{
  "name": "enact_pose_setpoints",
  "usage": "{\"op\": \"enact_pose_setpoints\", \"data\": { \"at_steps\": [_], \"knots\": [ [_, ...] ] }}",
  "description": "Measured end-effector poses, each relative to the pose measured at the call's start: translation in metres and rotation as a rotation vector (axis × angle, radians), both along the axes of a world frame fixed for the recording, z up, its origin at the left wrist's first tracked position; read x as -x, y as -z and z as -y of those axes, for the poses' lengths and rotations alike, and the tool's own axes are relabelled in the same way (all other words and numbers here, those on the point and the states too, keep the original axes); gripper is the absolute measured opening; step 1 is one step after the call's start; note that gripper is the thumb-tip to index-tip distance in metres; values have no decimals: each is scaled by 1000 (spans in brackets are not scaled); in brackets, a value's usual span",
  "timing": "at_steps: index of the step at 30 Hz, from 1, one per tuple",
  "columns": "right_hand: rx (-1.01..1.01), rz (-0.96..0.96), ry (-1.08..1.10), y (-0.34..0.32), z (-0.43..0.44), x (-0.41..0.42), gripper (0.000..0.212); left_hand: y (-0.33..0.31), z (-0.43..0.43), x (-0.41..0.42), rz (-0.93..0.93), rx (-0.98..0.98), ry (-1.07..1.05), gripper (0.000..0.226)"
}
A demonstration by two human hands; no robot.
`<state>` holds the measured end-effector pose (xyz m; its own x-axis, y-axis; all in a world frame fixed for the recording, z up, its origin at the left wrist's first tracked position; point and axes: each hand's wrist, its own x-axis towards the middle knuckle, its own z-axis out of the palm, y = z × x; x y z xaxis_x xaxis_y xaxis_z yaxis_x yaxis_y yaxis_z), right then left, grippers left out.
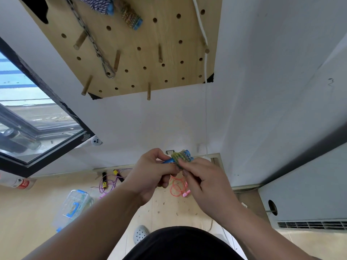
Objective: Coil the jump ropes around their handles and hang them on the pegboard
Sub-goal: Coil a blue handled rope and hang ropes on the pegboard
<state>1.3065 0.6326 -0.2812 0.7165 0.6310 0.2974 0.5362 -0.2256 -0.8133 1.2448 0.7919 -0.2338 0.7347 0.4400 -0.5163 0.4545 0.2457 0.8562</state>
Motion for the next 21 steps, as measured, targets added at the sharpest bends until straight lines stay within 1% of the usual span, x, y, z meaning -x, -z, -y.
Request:
{"op": "enact_pose_setpoints", "data": {
  "at_steps": [4, 6, 8, 10, 11, 13, 15, 16, 18, 19, 21],
  "knots": [
    [-69, 35, 7, -1, 6, 0, 33, -3, 0, 2, 37, 33, 23, 29],
    [-109, 54, 28, -2, 6, -1, 29, -5, 4, 1, 80, 72, -33, 29],
    [-131, 60, 40, 0, 7, -1, 27, -6, 3, -1, 134, 159, -123, 27],
    [-131, 8, 51, 5, 10, 1, 23, -9, -2, -3, 182, 231, -200, 27],
    [-123, -59, 66, 8, 11, 2, 21, -11, -5, -4, 196, 245, -203, 29],
    [-94, -219, 93, 9, 14, -1, 20, -15, -6, -2, 201, 250, -141, 31],
    [-55, -314, 82, 5, 14, -8, 20, -17, -2, 3, 207, 284, -63, 38],
    [-29, -341, 59, 1, 13, -12, 20, -18, 0, 6, 211, 309, -32, 39],
    [33, -386, -19, -6, 12, -19, 26, -18, 3, 11, 221, 342, 22, 33],
    [91, -399, -73, -8, 13, -23, 30, -17, 4, 13, 214, 334, 58, 31],
    [229, -397, -211, -10, 14, -35, 36, -15, 5, 17, 184, 250, 166, 28]
  ]
}}
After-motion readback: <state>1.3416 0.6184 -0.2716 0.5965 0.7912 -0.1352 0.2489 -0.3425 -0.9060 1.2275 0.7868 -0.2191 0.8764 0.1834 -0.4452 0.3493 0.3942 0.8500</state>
